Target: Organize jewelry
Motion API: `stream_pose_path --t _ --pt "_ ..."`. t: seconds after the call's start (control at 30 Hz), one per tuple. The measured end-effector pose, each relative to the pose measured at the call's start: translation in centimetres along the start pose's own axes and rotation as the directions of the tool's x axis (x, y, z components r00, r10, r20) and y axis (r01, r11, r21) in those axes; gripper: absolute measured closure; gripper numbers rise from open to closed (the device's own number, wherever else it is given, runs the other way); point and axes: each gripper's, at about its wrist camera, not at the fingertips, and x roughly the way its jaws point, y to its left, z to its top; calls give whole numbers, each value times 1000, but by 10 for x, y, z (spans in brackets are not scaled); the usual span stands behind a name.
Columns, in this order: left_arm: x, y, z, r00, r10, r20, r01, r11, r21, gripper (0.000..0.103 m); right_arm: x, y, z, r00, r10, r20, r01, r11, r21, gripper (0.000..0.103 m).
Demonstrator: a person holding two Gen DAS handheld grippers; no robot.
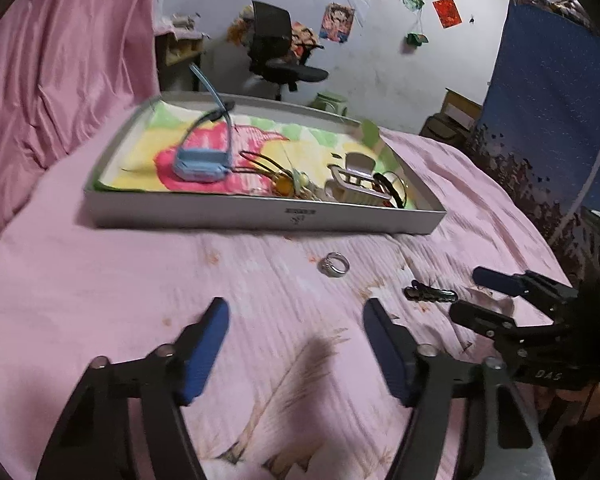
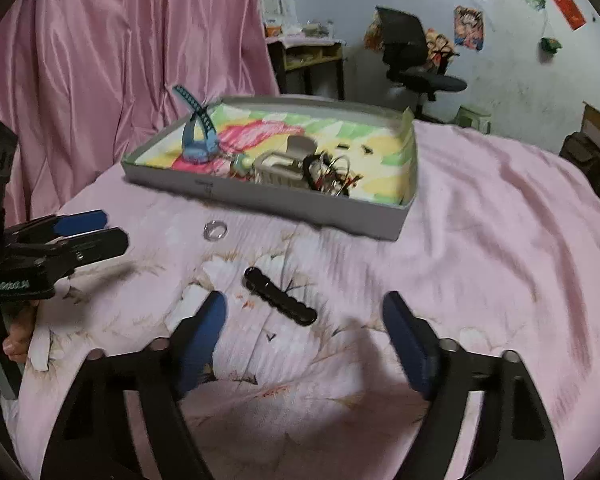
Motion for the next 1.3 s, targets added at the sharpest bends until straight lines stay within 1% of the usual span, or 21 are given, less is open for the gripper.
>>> stream_pose_path --t 0.03,0.1,0.13,0.2,0.3,0.57,0.63,0.73,0.83,0.9,0.97,1.1,1.2,1.3 --pt "2 0 1 1000 -16 -7 16 1000 0 44 2 1 0 1000 6 -11 -7 1000 -4 37" --pt "6 -2 3 999 -36 -18 36 999 5 49 6 4 -2 999 19 -27 -20 1000 -14 48" --pt "9 -3 4 999 -47 -27 47 999 11 52 7 4 -1 999 24 -33 -25 1000 -19 50" --pt "15 -5 6 998 -56 -41 57 998 21 55 10 8 -2 998 40 -48 -42 999 -31 58" --pt "23 -9 8 996 -63 -60 65 997 37 58 14 9 -2 997 46 -67 -49 998 -40 64" --pt "44 -13 19 994 -69 -87 74 996 54 64 22 8 -1 994 46 -101 -50 998 -39 71" --pt "48 -13 22 993 -74 -95 79 995 57 67 24 7 1 993 50 -104 -54 998 -33 73" --pt "53 -12 24 991 -86 -105 92 994 53 71 28 4 3 993 53 -106 -55 998 -18 80" --pt "58 -12 26 989 -97 -111 103 993 52 73 32 2 6 993 52 -105 -52 999 -5 83" --pt "62 -15 26 988 -100 -119 108 992 60 74 35 1 7 994 46 -103 -46 999 6 88" --pt "66 -18 27 987 -98 -127 108 992 73 75 37 -1 8 994 45 -101 -43 999 24 91" --pt "71 -23 27 987 -88 -138 102 990 97 77 43 -7 11 993 64 -97 -57 996 70 93" --pt "74 -22 27 986 -84 -145 98 991 91 81 46 -9 11 993 75 -97 -66 994 88 94" --pt "74 -21 27 986 -86 -146 99 992 84 82 49 -9 11 992 81 -100 -72 993 95 94"
